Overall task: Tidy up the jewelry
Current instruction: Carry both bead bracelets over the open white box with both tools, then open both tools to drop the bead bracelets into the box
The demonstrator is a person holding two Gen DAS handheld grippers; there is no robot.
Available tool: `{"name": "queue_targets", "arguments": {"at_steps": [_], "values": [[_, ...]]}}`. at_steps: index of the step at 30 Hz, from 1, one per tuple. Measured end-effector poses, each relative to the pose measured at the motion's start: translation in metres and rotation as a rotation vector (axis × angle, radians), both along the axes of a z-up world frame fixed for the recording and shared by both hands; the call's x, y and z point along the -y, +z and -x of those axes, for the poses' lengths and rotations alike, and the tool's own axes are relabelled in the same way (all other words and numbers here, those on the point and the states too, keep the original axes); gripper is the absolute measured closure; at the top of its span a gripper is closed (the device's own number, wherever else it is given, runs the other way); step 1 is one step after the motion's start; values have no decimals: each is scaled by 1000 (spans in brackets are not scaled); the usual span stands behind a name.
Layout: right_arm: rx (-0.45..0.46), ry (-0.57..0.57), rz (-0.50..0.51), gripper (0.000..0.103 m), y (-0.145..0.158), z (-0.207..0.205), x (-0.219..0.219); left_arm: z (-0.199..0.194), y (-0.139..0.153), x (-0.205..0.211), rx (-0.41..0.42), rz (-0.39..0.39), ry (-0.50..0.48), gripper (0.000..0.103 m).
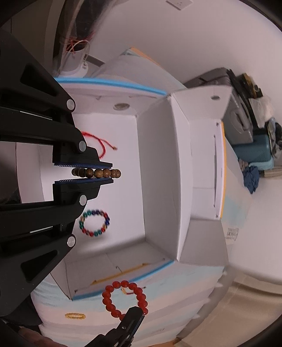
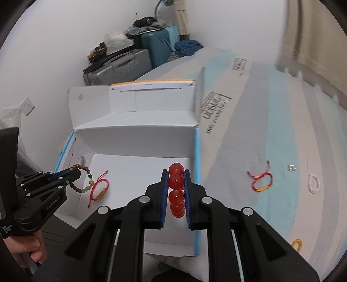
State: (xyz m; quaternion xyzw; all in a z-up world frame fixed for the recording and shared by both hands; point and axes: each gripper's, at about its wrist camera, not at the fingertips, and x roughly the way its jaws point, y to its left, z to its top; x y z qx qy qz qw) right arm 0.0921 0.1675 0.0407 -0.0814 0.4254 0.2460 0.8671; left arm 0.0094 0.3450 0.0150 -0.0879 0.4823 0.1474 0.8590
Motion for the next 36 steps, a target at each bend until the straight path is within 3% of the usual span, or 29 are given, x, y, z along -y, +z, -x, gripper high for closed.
{"name": "queue_targets", "arguments": {"at_steps": [8,23,36], "values": [[-59,53,46,90,-32,1,-34,3,-26,-19,-42,37,26,96],[-173,75,128,90,-96,-12,-58,-6,-89,-41,-150,85,51,96],[-209,75,152,90,-117,-15,-66,-10,-101,-42,-200,81,46,95]]}}
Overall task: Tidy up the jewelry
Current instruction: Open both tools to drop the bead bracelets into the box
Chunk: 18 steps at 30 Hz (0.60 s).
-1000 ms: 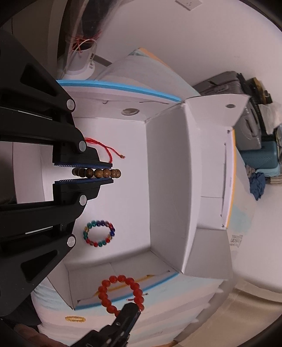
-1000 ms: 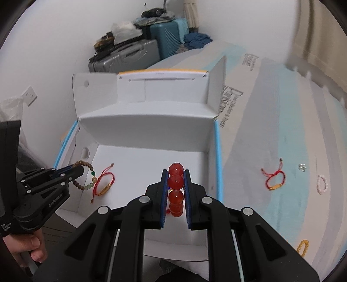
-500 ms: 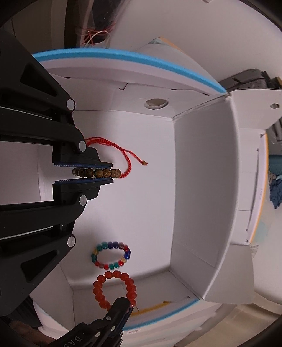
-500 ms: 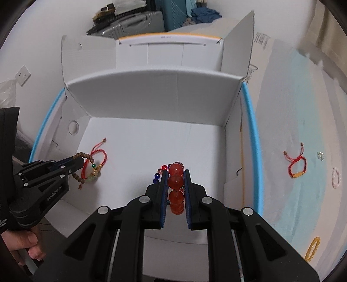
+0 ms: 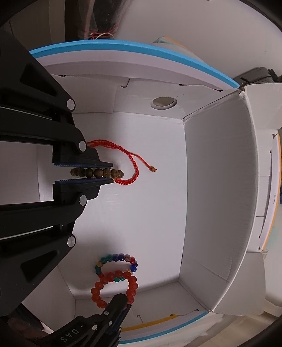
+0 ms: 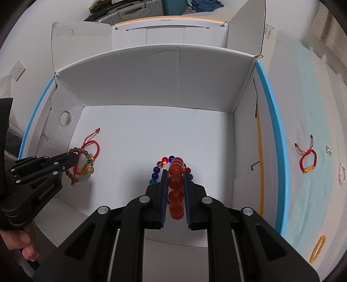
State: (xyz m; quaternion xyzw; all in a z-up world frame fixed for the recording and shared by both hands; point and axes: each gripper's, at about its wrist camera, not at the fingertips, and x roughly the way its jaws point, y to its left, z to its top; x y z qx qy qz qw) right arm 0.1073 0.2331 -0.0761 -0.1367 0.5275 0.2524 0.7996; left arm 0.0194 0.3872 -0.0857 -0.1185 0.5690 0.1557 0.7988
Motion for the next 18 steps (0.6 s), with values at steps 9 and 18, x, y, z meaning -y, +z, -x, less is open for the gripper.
{"name": "queue_targets", "arguments": {"at_steps": [9,18], "values": [[21,3,2,71,9,4,1,-1,4,3,17,-21,8,92],[87,3,-9,38,29,10,8,6,19,8,55,-55,20,64]]}}
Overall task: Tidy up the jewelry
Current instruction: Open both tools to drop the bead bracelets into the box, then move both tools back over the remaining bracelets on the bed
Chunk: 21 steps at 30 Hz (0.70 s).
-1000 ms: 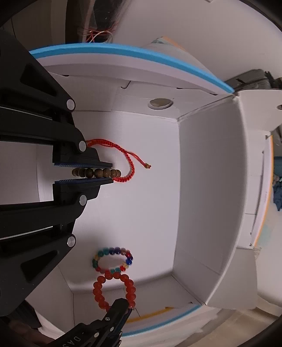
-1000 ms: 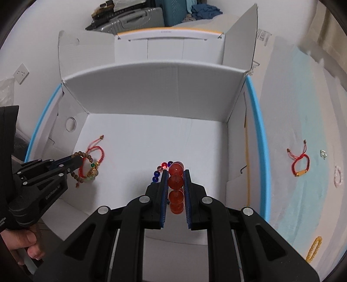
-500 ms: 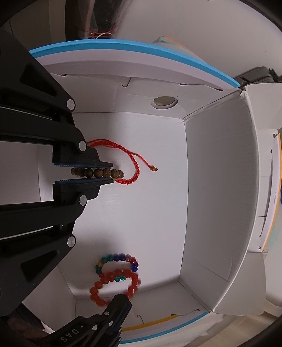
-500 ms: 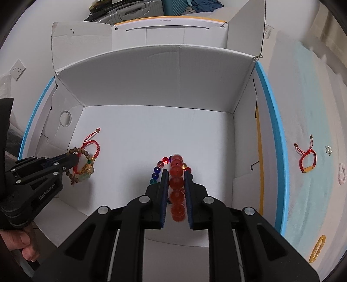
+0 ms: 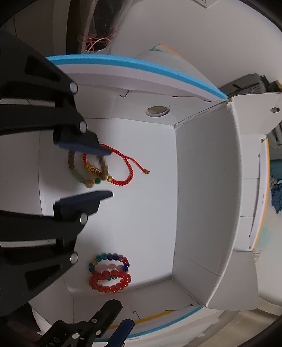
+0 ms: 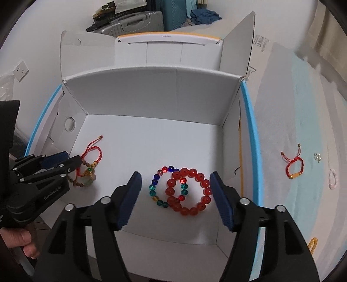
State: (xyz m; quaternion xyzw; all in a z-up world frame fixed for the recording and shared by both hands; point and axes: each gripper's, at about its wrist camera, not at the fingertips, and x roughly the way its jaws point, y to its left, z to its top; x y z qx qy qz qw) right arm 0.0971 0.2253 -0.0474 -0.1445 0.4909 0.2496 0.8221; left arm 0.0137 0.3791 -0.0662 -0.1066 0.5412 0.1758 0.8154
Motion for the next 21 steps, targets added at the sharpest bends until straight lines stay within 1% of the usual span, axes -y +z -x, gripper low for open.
{"name": "queue_targets", "arguments": {"at_steps": [6,9,10,12,14,17,19,21], "values": [[24,-13,-11,31,13,2,11,3,17,4,37,-32,10,44],[36,-25,-17,27,20,4,19,4,26,6,58,-39,13,40],[39,-28,-21,27,22,5,22,4,27,8,63,-41,14,35],[45,-37,-28,24,26,6,29,5,35,13,81,-55,11,30],[57,-47,-36,22,31,7,38,5,40,22,91,-61,6,27],[69,-59,-45,21,39,9,50,5,50,31,111,-71,-1,21],[85,-72,-51,18,45,10,62,4,55,39,124,-78,-9,18],[99,-85,-58,16,50,11,72,1,61,50,137,-79,-21,15]]}}
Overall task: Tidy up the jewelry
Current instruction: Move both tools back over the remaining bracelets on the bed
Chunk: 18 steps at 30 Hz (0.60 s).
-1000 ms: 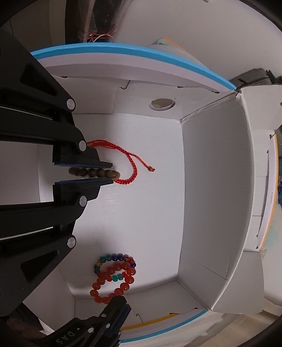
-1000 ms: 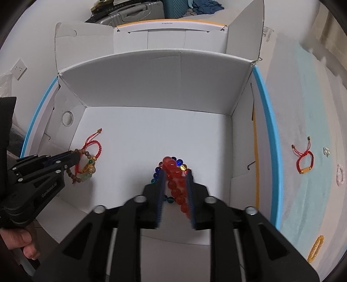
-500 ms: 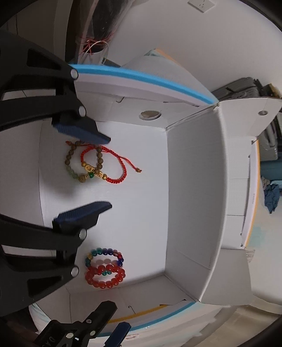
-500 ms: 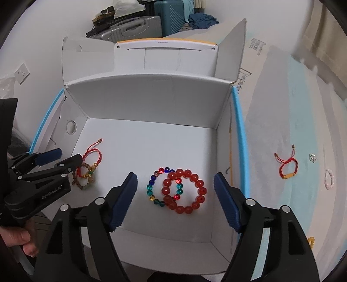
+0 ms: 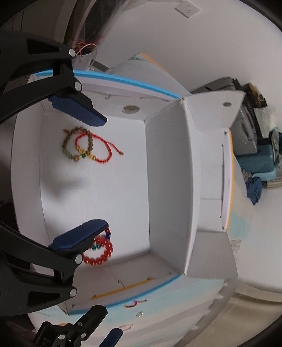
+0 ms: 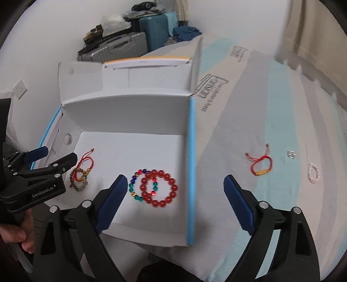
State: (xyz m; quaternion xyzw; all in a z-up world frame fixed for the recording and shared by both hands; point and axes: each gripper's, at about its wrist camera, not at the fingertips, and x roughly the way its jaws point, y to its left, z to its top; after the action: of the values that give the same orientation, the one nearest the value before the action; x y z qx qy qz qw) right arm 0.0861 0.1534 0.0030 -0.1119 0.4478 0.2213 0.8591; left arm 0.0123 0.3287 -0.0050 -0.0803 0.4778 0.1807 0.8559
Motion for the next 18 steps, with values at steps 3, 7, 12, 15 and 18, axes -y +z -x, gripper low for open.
{"name": "queue_targets", "arguments": {"at_steps": [3,7,12,15,18], "values": [[17,-25,-9,15,9,1,19,-4,6,17,14,-3,-25,10],[39,-68,-20,13,20,-1,50,-11,14,42,33,-7,-62,6],[54,-119,-24,13,28,-2,89,-26,20,78,48,3,-114,6],[61,-152,-22,13,30,-3,114,-35,22,102,53,7,-148,6],[63,-187,-19,13,32,-4,140,-42,24,124,59,13,-182,6]]}}
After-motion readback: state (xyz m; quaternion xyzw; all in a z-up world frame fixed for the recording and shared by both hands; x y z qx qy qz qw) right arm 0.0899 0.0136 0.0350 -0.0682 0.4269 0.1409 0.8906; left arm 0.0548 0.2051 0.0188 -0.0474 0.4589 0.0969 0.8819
